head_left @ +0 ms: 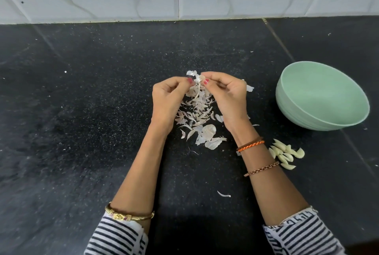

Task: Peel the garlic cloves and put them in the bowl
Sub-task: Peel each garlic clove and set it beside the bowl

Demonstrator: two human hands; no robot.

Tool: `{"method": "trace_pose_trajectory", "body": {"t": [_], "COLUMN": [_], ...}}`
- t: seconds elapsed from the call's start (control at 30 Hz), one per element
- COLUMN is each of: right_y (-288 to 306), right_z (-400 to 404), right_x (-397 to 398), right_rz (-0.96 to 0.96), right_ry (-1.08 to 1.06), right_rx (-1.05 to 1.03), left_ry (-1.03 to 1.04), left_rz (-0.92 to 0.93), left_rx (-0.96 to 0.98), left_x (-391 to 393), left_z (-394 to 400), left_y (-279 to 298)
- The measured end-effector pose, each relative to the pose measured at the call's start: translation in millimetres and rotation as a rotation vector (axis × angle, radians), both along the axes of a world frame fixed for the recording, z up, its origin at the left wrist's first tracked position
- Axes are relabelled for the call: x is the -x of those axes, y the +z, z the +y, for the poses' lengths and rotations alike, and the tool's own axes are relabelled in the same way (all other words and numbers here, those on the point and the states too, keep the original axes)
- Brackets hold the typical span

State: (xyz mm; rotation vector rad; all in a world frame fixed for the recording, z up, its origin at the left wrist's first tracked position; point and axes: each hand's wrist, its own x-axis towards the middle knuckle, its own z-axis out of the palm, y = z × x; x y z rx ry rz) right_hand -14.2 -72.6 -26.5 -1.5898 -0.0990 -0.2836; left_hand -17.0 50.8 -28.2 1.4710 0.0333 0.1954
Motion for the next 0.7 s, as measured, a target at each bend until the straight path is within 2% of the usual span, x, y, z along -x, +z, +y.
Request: {"method": "trace_pose_trajectory", "body": {"t": [0.13, 0.3, 0.7], "right_y": [-8, -15, -23], "right_z": [1, -1, -2], "right_x": [-1, -6, -9], "right_rz": [-0.080, -0.150, -0.578], "right_ry": [-0.029, -0.065, -0.176], "right_rx": [0.176, 0.377, 0.774], "left_ry": [-0.061, -0.008, 0.031], "left_rz": [-0.067, -0.048, -0.015], "left_rx": [-0.112, -0.178, -0.090], "left_x": [-1, -2, -1], "left_z": [1, 1, -6], "left_y": [-8, -11, -12]}}
